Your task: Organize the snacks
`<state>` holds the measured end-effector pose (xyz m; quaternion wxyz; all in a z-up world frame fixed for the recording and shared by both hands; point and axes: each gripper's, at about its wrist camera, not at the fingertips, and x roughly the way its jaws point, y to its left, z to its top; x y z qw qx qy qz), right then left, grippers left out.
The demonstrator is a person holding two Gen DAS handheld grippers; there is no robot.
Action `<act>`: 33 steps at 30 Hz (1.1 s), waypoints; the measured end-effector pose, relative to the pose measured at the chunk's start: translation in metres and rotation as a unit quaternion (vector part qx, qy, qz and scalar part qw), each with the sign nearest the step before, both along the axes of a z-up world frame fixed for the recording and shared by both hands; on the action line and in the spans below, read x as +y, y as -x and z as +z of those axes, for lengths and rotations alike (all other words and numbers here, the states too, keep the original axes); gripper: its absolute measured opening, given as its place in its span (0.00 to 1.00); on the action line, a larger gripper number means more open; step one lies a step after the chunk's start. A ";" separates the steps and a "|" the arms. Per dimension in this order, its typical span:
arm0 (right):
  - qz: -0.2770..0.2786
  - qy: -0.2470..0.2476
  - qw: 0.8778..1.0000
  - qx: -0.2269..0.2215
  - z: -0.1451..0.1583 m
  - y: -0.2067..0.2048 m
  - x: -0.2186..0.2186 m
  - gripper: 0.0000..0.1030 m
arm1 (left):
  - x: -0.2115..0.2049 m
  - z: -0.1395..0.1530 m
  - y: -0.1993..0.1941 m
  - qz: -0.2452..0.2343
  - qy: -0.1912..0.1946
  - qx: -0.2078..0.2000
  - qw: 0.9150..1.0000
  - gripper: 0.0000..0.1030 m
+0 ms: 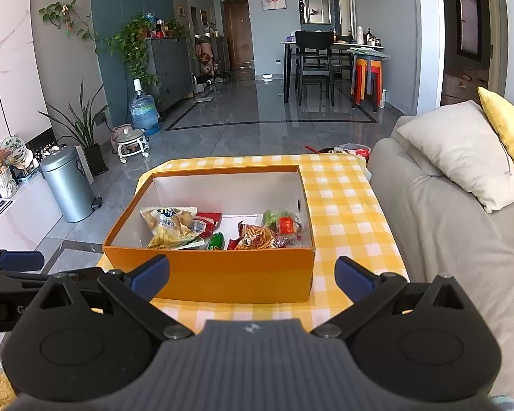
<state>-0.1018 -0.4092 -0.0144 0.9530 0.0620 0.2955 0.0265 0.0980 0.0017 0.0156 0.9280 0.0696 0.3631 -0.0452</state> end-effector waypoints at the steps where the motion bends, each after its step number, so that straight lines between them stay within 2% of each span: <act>1: -0.001 -0.001 1.000 -0.001 0.000 0.000 0.000 0.96 | -0.001 0.000 0.000 0.000 0.000 0.000 1.000 0.92; 33: 0.008 -0.002 1.000 -0.012 0.006 0.007 0.001 0.96 | -0.003 0.008 0.007 -0.008 -0.001 -0.006 1.000 0.92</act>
